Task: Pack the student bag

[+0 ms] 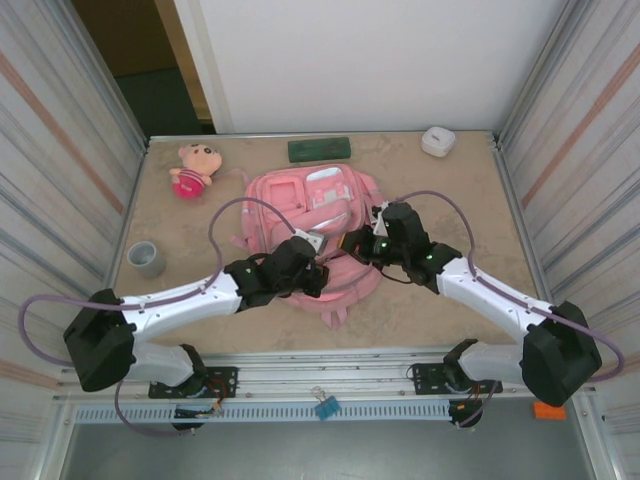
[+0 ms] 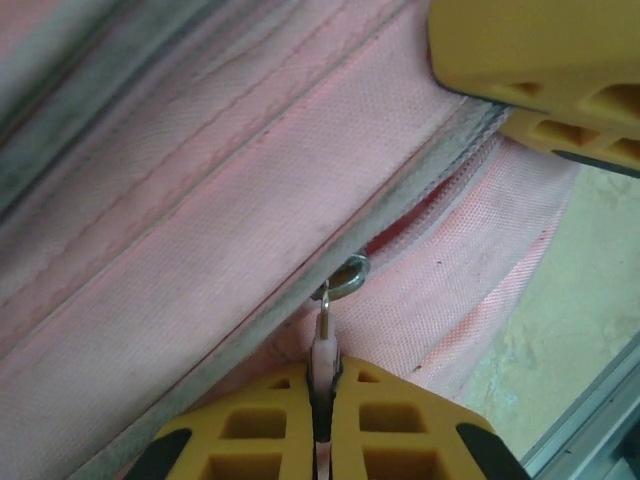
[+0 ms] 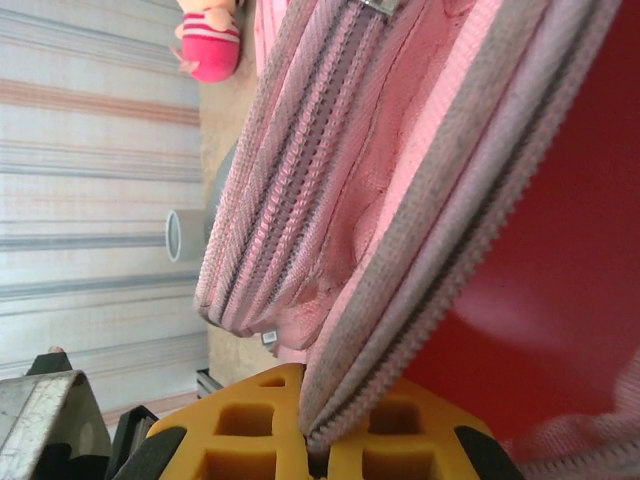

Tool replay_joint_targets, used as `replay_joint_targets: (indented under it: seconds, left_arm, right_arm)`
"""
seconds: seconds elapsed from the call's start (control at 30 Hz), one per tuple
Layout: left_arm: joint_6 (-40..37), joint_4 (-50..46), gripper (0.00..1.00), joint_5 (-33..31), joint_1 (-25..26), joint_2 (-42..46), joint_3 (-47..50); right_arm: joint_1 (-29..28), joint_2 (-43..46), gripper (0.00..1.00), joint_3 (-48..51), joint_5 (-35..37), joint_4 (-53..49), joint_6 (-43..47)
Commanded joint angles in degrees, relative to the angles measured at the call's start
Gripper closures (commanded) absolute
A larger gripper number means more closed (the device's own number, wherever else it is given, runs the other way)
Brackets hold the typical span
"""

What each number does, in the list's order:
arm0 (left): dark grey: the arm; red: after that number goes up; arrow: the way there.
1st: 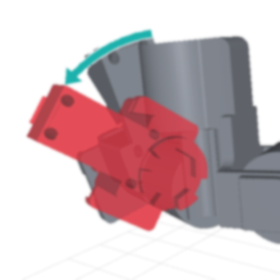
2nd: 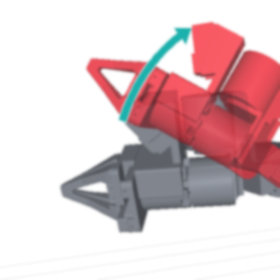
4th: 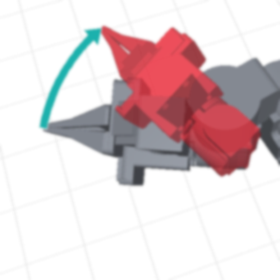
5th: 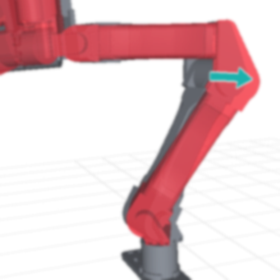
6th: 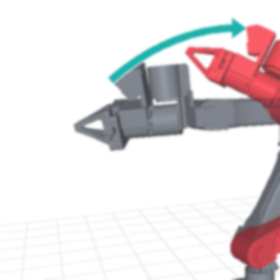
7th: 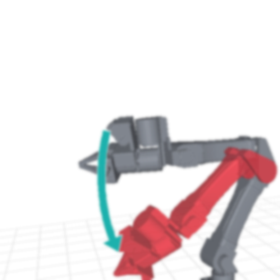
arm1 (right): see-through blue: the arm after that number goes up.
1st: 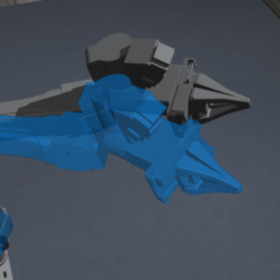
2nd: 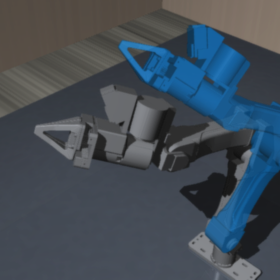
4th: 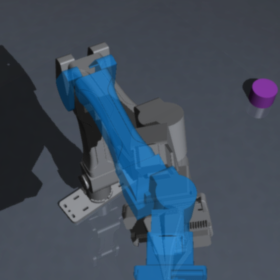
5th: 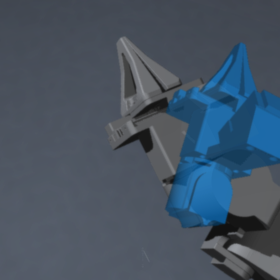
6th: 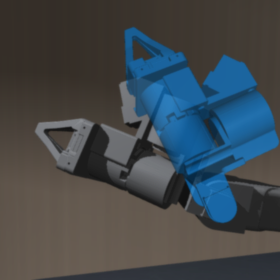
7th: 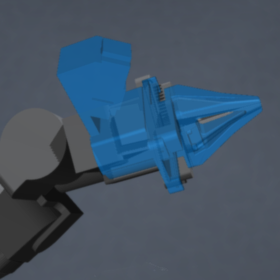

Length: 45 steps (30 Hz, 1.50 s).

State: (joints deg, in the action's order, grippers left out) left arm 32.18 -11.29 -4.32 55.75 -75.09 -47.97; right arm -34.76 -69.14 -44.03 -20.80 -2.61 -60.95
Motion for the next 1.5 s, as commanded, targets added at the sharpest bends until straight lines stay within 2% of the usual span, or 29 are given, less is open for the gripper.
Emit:
replay_joint_targets:
  seconds: [0.0,0.13,0.27,0.4,0.47,0.5,0.73,0.87,0.9,0.97,1.07,1.13,1.23,1.33,1.4,1.47]
  left_arm:
    - [-0.70,-3.31,1.00,-4.20,-2.29,4.34,1.94]
    - [-2.21,-6.01,1.00,-4.81,-3.43,8.50,4.49]
    - [-5.55,-2.20,1.00,-0.15,-4.15,10.38,6.28]
    - [-6.87,6.10,1.00,6.59,-4.15,8.91,5.98]
    - [-6.74,8.79,1.00,9.51,-4.11,6.94,4.79]
    - [-6.71,9.71,1.00,10.56,-4.14,6.15,4.13]
    - [-6.34,15.73,1.00,14.57,-3.45,4.05,2.88]
    - [-6.88,15.95,1.00,15.11,-2.91,4.30,2.88]
    - [-6.91,15.92,1.00,14.98,-2.89,4.48,2.97]
    - [-6.88,14.94,1.00,13.90,-2.84,5.04,3.23]
    - [-7.36,10.86,1.00,9.23,-2.84,6.00,3.23]
    - [-7.74,7.67,1.00,5.86,-3.46,6.60,3.55]
    - [-7.73,5.51,1.00,4.15,-5.09,7.92,5.14]
    - [-8.80,6.50,1.00,4.14,-5.74,8.98,6.56]
    - [-9.77,7.92,1.00,5.85,-5.78,8.50,6.67]
    - [-10.27,10.16,1.00,8.52,-5.75,7.35,6.20]
  right_arm:
    - [3.60,5.14,1.00,-2.38,-3.59,-3.19,4.04]
    - [9.00,7.43,1.00,-2.16,-6.42,-7.37,6.38]
    - [12.26,9.30,1.00,-1.75,-7.78,-8.99,6.46]
    - [9.99,10.87,0.77,1.25,-5.84,-4.49,1.43]
    - [7.37,11.62,0.60,3.10,-2.82,-1.65,-1.66]
    - [6.04,11.85,0.56,3.72,-1.18,-0.84,-2.86]
    - [-1.73,11.35,0.48,8.14,9.10,4.70,-11.03]
    - [-2.79,8.42,0.49,8.19,10.39,6.80,-11.50]
    - [-2.72,7.81,0.53,8.02,10.31,6.85,-11.11]
    - [-1.84,6.87,0.71,7.34,9.06,6.08,-9.65]
    - [1.93,8.07,0.91,6.50,5.66,2.49,-6.69]
    - [5.22,10.63,0.97,6.32,3.89,-1.03,-3.30]
    - [11.83,14.42,0.99,5.18,-0.55,-7.52,0.98]
    - [18.61,14.60,0.99,3.41,-7.49,-11.58,5.02]
    - [20.98,13.12,0.99,2.37,-11.30,-11.80,5.83]
    - [21.21,12.73,0.95,1.37,-12.04,-11.27,5.75]
